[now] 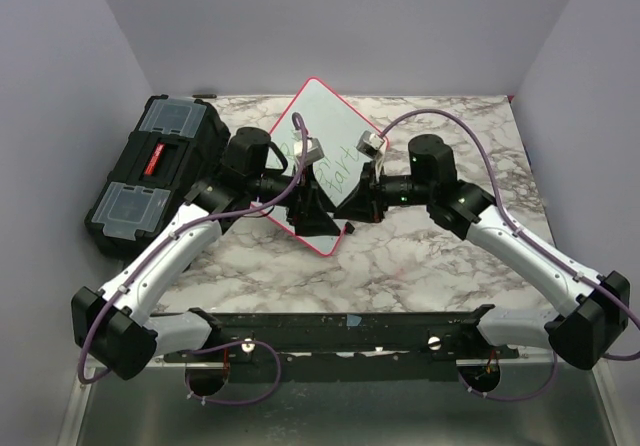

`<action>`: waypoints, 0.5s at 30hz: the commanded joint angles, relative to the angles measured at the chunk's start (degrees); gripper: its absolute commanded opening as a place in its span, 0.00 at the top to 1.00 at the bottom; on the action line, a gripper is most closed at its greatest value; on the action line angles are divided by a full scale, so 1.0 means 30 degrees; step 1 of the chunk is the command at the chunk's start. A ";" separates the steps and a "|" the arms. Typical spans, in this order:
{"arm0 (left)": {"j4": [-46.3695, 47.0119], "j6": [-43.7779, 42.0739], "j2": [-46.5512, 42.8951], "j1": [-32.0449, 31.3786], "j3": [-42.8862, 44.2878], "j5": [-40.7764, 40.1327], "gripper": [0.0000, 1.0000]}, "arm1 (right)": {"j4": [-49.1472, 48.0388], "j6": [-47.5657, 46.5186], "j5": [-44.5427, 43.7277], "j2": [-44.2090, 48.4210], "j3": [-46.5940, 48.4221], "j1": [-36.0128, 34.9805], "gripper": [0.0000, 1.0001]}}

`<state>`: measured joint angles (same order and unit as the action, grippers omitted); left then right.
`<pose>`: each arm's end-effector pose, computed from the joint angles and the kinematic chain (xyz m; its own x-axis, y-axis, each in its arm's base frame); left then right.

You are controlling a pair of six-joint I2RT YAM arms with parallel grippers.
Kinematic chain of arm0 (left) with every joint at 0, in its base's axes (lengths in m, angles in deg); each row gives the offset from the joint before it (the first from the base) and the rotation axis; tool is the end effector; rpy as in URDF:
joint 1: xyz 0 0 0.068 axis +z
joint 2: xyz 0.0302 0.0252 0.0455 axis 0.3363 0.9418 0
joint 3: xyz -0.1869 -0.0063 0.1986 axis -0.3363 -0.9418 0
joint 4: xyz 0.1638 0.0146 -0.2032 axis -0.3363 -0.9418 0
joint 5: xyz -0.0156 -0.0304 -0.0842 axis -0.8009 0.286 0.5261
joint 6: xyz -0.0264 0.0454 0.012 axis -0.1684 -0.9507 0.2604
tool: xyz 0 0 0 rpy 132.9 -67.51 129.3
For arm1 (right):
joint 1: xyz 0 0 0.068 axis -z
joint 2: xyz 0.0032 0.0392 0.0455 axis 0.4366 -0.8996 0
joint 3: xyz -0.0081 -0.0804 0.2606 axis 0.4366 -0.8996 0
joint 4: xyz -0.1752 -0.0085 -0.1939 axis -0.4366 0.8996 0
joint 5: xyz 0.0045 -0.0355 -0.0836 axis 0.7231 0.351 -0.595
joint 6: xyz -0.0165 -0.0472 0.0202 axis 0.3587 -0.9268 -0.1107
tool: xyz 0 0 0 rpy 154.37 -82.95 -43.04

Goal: Write a sentence on the whiteboard
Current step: Place the whiteboard marker at the center of the board.

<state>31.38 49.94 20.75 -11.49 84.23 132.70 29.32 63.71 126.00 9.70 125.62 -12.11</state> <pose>0.2047 -0.1598 0.3624 -0.5382 0.2271 -0.8117 0.8395 0.0592 -0.5401 0.2044 0.1910 0.3528 -0.3972 -0.1924 -0.8973 -0.9118 0.1942 0.3619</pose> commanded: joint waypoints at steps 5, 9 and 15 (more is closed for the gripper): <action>0.2048 -0.1332 -0.1971 0.0662 0.0562 -0.6437 0.02 | 0.2477 0.0451 -0.3112 -0.0185 -0.1494 -0.0570 0.99; 0.1888 -0.1568 -0.2695 0.0955 0.0004 -0.8601 0.02 | 0.3596 0.0906 -0.5189 -0.0296 -0.1099 -0.0561 0.99; 0.1721 -0.2209 -0.3690 0.1091 -0.0997 -1.0433 0.02 | 0.6179 0.1622 -0.9537 -0.1176 0.0073 -0.0576 0.99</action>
<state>36.39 45.57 11.63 -8.64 83.40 108.44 41.04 66.57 109.13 8.28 122.32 -13.70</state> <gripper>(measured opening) 0.984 0.127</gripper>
